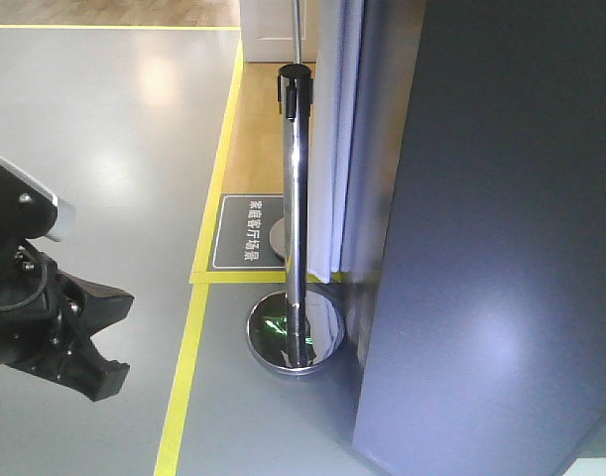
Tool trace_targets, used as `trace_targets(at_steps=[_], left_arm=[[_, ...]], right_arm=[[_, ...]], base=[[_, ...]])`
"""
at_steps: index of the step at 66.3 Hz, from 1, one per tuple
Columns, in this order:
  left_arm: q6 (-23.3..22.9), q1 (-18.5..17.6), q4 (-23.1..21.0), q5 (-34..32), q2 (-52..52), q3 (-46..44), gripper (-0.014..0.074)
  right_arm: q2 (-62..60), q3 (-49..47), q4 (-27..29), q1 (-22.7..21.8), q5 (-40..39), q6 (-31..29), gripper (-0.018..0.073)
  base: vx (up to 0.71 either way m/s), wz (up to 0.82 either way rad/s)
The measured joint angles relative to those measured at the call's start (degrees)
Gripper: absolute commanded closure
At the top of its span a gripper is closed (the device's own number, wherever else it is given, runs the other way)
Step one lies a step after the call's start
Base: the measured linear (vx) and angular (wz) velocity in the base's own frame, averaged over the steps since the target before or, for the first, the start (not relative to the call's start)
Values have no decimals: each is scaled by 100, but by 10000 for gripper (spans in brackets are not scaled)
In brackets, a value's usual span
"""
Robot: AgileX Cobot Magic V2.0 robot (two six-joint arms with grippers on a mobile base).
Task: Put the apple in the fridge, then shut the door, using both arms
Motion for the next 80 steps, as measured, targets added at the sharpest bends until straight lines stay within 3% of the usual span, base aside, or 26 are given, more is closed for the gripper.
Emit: trace_targets(at_steps=[17,34,47,55,63,71,80], left_arm=[[-4,0,0,0,0,0,602],[-4,0,0,0,0,0,602],[-4,0,5,0,0,0,602],[-11,0,5,0,0,0,602],[-11,0,5,0,0,0,602],[-11,0,5,0,0,0,602],[-11,0,5,0,0,0,602]], right_arm=[[788,11,-695,0,-880,199,568],[1587,18,-2147,0,-1918,878,568],[2287,-1,-3913,0,-2128,2353,567],[2842,-258,-4976,0,-1812,3421,562],[3397,-638,-5896,0,-1485,4029,561],[3976,-1052,-6356,-227,-1459,4138,561],[4603,-1513,-6394,-933,-1672,3989,561]], base=[[0,0],[0,0],[0,0],[0,0],[0,0],[0,0],[0,0]])
